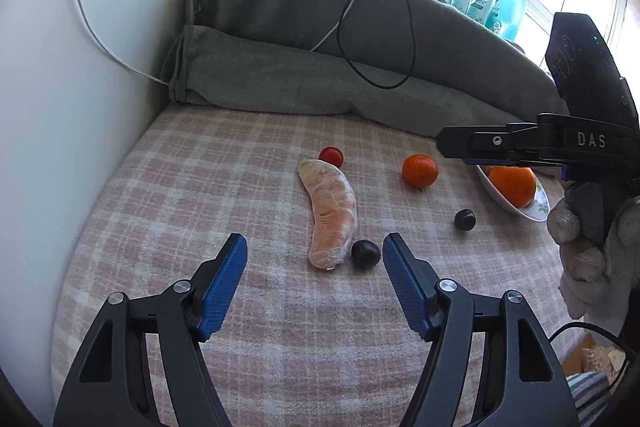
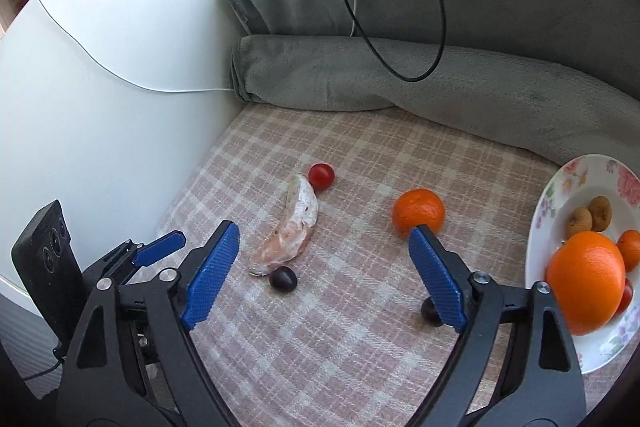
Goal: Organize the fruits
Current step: 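Move both open tools back toward the peeled pomelo segment on the cloth, then grasp the peeled pomelo segment with the right tool and lift it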
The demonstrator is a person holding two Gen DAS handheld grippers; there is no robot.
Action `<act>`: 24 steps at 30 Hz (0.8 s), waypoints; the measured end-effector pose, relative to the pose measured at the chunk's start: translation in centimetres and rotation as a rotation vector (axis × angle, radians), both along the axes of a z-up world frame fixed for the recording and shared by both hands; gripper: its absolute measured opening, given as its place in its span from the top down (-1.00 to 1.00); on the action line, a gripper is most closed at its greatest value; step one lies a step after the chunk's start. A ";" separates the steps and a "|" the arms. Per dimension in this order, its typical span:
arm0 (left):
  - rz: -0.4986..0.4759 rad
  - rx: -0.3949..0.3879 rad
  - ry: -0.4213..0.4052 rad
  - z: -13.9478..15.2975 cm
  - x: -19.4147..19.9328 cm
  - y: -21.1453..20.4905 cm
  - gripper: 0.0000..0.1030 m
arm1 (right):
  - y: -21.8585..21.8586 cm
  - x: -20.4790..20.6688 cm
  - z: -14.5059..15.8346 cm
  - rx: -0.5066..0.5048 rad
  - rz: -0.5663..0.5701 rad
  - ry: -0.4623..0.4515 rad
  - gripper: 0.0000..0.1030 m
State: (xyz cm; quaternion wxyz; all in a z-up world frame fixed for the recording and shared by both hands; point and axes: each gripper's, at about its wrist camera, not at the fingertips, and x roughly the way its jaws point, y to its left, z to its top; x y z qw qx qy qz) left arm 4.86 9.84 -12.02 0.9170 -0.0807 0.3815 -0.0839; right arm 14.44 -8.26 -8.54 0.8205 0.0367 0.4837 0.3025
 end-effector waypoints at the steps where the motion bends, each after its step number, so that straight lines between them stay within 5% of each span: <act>1: 0.001 -0.004 0.002 -0.1 -0.1 0.1 -0.35 | 0.6 0.2 -0.4 -0.004 0.006 0.016 -0.64; 11: 0.025 -0.022 0.008 -1.1 -2.1 1.3 -0.34 | 4.7 2.4 -5.1 -0.008 -0.008 0.223 -0.12; 24: 0.054 -0.037 -0.005 -1.4 -3.7 2.8 -0.34 | 8.6 3.7 -6.9 -0.117 -0.034 0.246 -0.01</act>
